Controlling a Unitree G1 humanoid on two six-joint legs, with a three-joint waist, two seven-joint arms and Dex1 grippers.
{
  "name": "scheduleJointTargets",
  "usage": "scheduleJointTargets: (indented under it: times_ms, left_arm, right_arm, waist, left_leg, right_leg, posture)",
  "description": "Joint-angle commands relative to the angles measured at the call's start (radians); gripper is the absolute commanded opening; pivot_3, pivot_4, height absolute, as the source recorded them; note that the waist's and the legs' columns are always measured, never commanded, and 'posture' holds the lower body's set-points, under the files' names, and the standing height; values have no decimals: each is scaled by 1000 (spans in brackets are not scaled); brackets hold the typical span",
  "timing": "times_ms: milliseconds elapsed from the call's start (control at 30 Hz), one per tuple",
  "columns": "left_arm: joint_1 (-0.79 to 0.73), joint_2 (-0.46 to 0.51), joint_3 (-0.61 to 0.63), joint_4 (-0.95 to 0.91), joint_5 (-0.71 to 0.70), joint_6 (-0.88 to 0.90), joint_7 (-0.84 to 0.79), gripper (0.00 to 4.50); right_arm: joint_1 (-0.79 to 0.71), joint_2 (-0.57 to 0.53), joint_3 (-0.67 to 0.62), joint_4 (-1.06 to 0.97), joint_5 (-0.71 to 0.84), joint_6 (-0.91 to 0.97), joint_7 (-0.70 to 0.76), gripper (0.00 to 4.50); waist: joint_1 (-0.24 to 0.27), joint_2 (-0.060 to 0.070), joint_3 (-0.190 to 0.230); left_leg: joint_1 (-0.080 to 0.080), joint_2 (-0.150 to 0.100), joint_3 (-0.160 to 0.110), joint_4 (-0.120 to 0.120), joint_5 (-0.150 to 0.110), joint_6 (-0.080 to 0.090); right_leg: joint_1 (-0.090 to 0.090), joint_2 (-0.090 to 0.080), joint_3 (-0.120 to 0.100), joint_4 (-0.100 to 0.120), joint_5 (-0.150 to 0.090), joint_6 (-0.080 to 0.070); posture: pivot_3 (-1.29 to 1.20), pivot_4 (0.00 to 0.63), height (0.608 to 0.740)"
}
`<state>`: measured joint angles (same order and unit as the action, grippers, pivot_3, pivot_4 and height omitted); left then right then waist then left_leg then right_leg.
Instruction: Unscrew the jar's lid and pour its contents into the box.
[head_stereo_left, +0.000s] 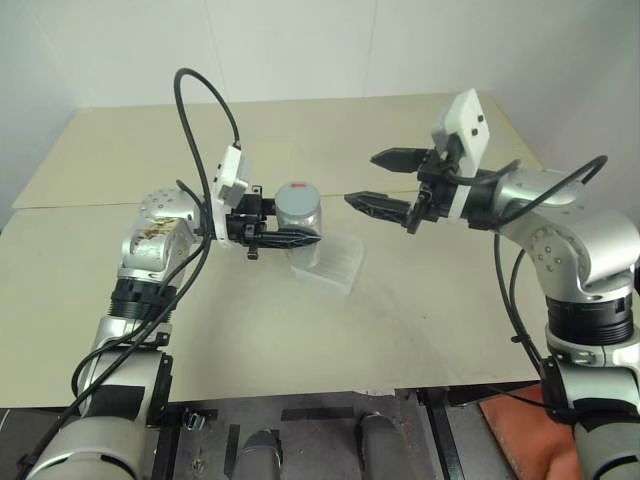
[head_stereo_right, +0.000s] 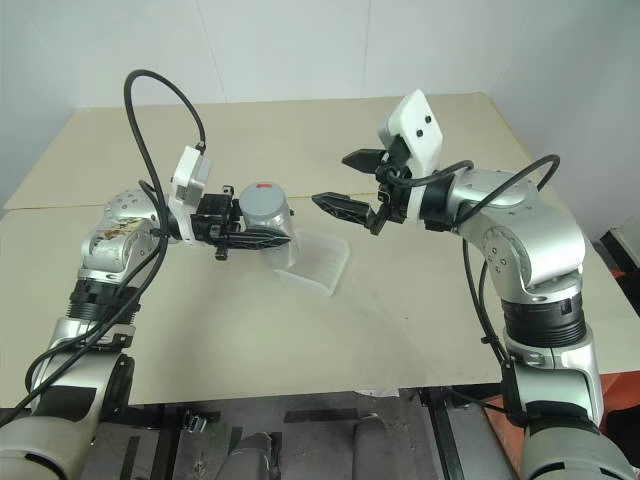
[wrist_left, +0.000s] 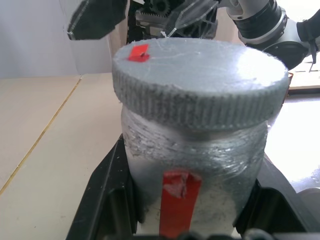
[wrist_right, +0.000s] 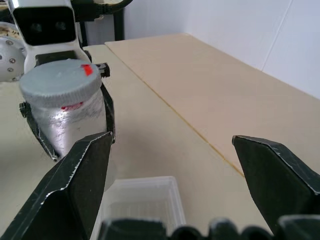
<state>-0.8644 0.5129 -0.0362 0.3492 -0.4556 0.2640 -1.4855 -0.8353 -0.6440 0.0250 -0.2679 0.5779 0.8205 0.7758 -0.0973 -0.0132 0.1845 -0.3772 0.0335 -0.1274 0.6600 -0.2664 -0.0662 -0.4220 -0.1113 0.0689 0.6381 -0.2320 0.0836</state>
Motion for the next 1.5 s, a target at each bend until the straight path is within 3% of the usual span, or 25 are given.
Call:
scheduleJointTargets:
  times_ms: [33,233,500,733,1500]
  left_arm:
    - [-38,-7,11,14,0,-20,2,1936]
    - [-56,-34,-1,40,9,-32,-4,1936]
    - [-62,-52,-3,42,15,-35,-16,1936]
    - [-45,-46,-1,16,9,-24,-16,1936]
    - [-45,-27,1,21,11,-30,-22,1936]
  right_arm:
    - [-2,-10,-45,-116,75,31,16,4481]
    - [-64,75,-11,-162,125,81,-61,4481]
    - [-122,190,127,-93,-6,45,-146,4481]
    - [-141,243,147,-41,-62,32,-163,4481]
    - [-38,101,31,-128,-2,53,-104,4481]
  waist:
    - [0,0,0]
    - [0,0,0]
    - [0,0,0]
    - [0,0,0]
    - [0,0,0]
  left_leg:
    - [0,0,0,0,0,0]
    - [0,0,0,0,0,0]
    - [0,0,0,0,0,0]
    - [0,0,0,0,0,0]
    - [0,0,-1,0,0,0]
  right_leg:
    - [0,0,0,0,0,0]
    - [0,0,0,0,0,0]
    - [0,0,0,1,0,0]
    - [0,0,0,1,0,0]
    - [0,0,0,1,0,0]
  posture:
    - [0,150,740]
    - [0,150,740]
    - [0,150,740]
    - [0,150,740]
    - [0,150,740]
